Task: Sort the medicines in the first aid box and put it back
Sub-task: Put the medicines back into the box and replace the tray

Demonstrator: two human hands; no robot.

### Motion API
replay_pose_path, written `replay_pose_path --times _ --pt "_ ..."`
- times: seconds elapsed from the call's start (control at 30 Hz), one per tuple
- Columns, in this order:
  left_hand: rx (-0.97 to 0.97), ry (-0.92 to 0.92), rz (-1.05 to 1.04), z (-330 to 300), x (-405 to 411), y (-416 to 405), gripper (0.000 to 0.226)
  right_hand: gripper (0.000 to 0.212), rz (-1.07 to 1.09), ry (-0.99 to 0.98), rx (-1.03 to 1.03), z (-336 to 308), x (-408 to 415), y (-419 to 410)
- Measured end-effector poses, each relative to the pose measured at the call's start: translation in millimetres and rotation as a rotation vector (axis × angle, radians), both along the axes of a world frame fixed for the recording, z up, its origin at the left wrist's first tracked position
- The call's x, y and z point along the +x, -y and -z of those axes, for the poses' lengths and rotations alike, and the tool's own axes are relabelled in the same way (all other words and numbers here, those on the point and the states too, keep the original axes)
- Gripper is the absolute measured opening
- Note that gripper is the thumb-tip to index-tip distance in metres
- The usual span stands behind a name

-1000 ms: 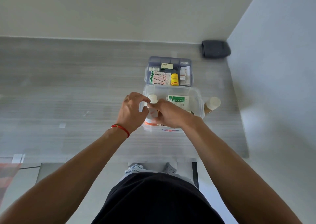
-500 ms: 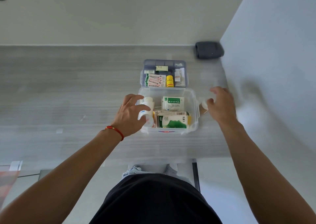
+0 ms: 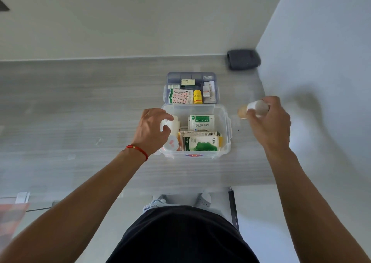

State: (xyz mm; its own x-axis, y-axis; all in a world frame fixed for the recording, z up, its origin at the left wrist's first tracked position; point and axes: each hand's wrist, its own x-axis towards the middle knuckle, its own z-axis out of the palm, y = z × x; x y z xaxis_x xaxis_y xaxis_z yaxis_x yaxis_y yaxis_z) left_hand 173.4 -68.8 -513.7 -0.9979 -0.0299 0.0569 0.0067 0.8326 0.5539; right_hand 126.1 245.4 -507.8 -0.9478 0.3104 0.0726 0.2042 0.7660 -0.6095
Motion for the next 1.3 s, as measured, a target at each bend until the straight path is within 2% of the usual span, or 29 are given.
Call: replay_pose_path --times 0.1,0.23,0.33,0.47,0.6,0.73,0.83,0.97,1.13,1.3 --pt "0.02 0.005 -0.022 -1 -3 -3 0.029 0.037 -0.115 0.03 -0.244 -22 6 25" --pt "0.044 0.019 -0.018 1 -4 -10 0.029 0.045 -0.345 0.237 -0.34 -8 6 77" --pt "0.05 0.011 -0.021 2 -3 -10 0.03 0.049 -0.38 0.296 -0.289 11 1 110" --pt "0.054 0.005 -0.019 2 1 -6 0.03 0.049 -0.397 0.25 -0.127 30 -2 136" --pt "0.05 0.0 -0.034 3 4 -2 0.031 0.047 -0.488 0.216 0.062 44 -3 132" --pt "0.049 -0.013 -0.029 5 5 0 0.03 0.048 -0.477 0.223 0.203 47 -8 116" --pt "0.053 0.008 -0.025 7 3 -2 0.031 0.039 -0.523 0.113 0.211 48 -4 117" --pt "0.056 0.057 0.014 8 -3 -4 0.033 0.038 -0.541 0.161 0.276 49 -4 118" --pt "0.057 0.039 0.012 4 -12 -2 0.033 0.033 -0.583 0.113 0.253 37 -4 112" --pt "0.135 0.029 -0.062 -4 -29 8 0.033 0.026 -0.494 -0.034 0.064 14 -12 93"
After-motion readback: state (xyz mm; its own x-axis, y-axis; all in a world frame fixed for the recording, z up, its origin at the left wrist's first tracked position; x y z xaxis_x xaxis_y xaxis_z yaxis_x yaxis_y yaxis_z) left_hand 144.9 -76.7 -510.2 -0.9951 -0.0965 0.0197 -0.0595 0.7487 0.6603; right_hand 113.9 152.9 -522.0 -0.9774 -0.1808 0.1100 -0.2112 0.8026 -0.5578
